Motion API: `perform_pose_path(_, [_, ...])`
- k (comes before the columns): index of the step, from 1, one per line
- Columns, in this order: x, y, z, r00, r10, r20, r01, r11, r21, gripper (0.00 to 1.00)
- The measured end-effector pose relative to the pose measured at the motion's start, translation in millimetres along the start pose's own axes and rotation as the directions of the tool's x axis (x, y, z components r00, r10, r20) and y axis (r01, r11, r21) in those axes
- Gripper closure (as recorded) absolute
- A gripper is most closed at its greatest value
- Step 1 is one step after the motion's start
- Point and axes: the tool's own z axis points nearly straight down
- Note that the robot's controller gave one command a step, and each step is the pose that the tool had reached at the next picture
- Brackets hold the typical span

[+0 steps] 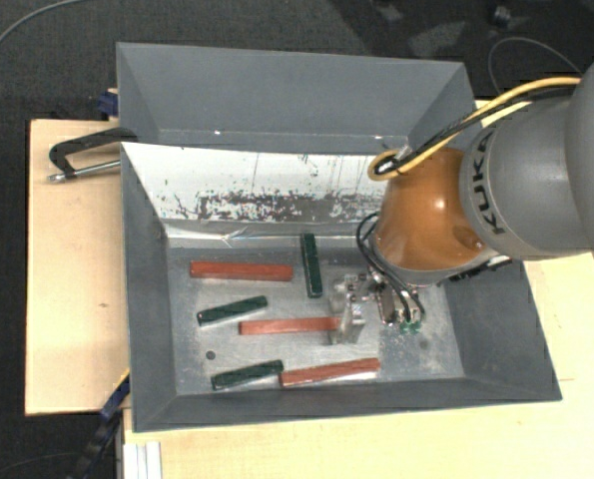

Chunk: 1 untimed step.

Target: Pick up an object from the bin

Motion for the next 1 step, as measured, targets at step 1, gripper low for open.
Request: perform_pose_path(1, [-2.4,3.8,-130.0,1.000,-0.018,0.013,0.018,1.000,0.000,1.00])
